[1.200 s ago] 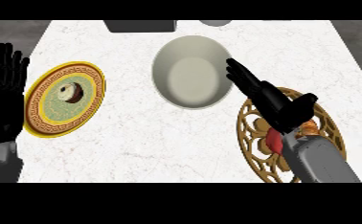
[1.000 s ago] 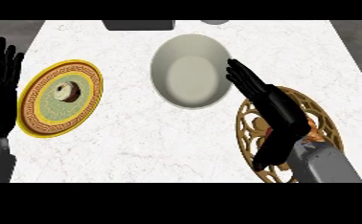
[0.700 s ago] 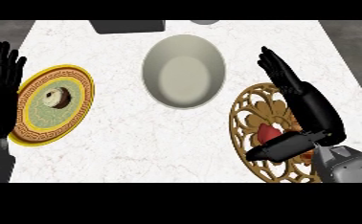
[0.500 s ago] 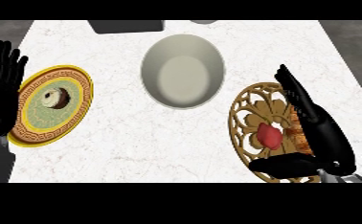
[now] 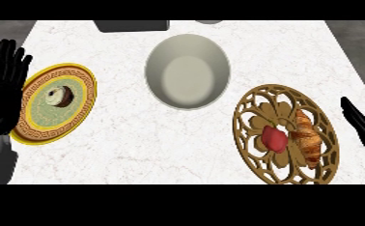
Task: Pick the croissant from the placemat and place it in the bowl
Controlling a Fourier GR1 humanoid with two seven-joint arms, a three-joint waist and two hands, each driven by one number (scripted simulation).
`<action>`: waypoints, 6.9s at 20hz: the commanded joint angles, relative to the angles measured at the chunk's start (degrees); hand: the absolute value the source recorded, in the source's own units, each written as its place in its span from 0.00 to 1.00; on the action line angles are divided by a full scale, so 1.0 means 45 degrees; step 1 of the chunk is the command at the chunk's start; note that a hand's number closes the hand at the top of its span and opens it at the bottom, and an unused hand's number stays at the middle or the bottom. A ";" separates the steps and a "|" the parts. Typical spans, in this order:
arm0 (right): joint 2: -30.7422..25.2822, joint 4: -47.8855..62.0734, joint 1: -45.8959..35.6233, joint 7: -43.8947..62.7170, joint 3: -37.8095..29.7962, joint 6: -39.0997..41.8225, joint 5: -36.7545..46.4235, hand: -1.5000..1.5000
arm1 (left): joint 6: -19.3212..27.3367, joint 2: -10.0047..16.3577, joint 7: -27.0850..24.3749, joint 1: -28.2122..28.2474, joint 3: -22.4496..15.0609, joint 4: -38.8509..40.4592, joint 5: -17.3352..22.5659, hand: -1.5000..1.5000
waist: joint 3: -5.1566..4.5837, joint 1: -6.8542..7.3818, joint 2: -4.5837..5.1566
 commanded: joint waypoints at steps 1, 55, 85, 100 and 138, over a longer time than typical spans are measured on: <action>-0.1513 -0.1876 0.0883 0.2609 -0.1432 0.0890 0.0169 0.00 | -0.0500 0.0072 -0.0201 -0.0408 0.0163 0.0790 0.0152 0.50 | -0.0021 0.0022 0.0071; 0.1512 0.5132 -0.1071 0.0348 -0.1248 0.7366 0.7309 0.00 | -0.1103 -0.1692 0.0758 -0.1349 0.1088 0.0303 -0.1856 0.50 | 0.0029 0.0445 0.0092; 0.2396 1.1498 -0.4549 -0.2962 -0.2508 0.4403 0.9967 1.00 | -0.2154 -0.2087 0.0340 -0.0898 0.1962 0.0448 -0.2086 0.50 | 0.0027 0.0543 0.0111; -0.1694 1.6713 -1.0276 -0.7265 -0.3128 0.4859 1.0430 1.00 | -0.2551 -0.2503 0.0334 -0.2243 0.1011 0.0688 -0.2162 0.50 | 0.0133 0.2269 0.0684; 0.1796 2.1910 -2.0481 -0.8050 -0.1980 0.9698 0.6357 1.00 | -0.2293 -0.2048 0.0351 -0.1695 0.1901 0.1057 -0.2147 0.50 | 0.0015 0.0737 0.0127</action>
